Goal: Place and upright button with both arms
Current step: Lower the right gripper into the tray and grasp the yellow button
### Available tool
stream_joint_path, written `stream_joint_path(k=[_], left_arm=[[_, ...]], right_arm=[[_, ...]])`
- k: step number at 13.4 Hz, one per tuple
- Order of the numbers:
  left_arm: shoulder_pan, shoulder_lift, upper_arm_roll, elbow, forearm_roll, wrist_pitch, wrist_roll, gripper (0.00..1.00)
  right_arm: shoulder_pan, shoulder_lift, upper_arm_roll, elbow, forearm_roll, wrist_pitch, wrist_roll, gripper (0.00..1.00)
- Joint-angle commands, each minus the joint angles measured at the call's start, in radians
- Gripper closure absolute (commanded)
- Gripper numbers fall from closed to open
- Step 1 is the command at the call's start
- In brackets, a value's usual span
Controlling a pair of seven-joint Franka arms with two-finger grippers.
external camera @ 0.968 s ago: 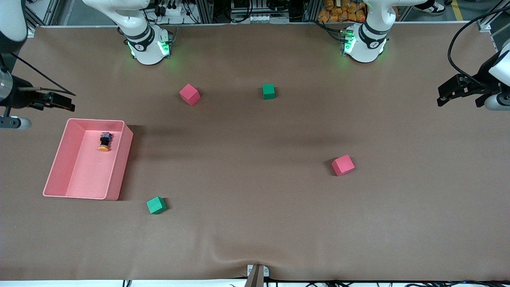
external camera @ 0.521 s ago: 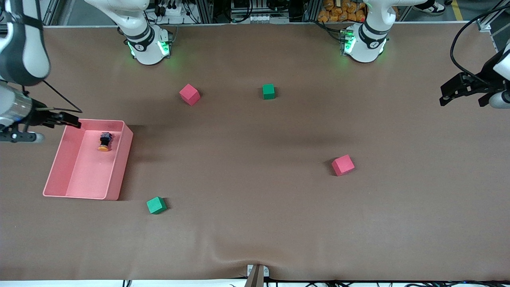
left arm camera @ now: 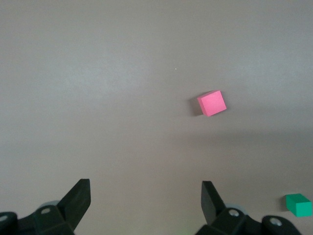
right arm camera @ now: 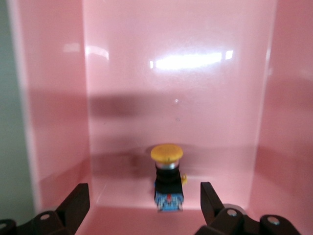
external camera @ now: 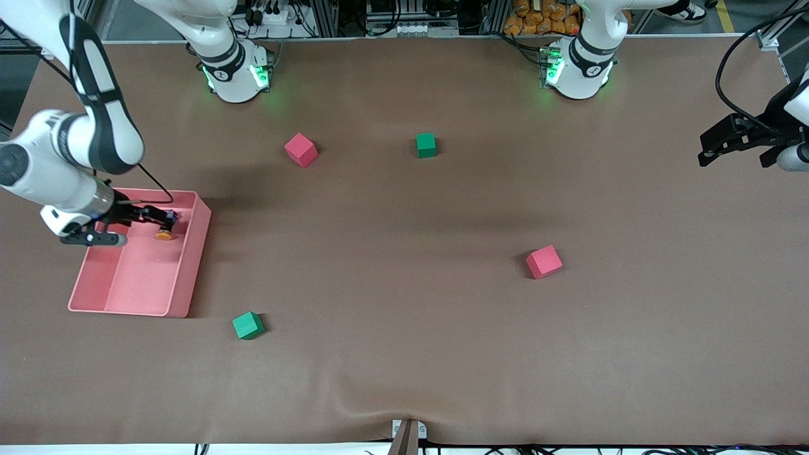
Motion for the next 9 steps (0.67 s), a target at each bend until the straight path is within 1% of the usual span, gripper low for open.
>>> stream_joint_path(k=[1,3,9], left_arm=[[0.002,0.008,-0.005,0.021,0.019,-0.024,0.005,0.00],[0.002,0.009,-0.007,0.021,0.019,-0.024,0.008,0.00],[0.005,0.016,-0.005,0.021,0.011,-0.024,0.024,0.00]], right_arm=[[-0.033,0.069,0.009,0.010,-0.012,0.029,-0.017,0.00],[-0.041,0.089,0.009,0.008,-0.012,0.052,-0.017,0.00],[-0.072,0.119,0.009,-0.015,-0.014,0.058,-0.032,0.00]])
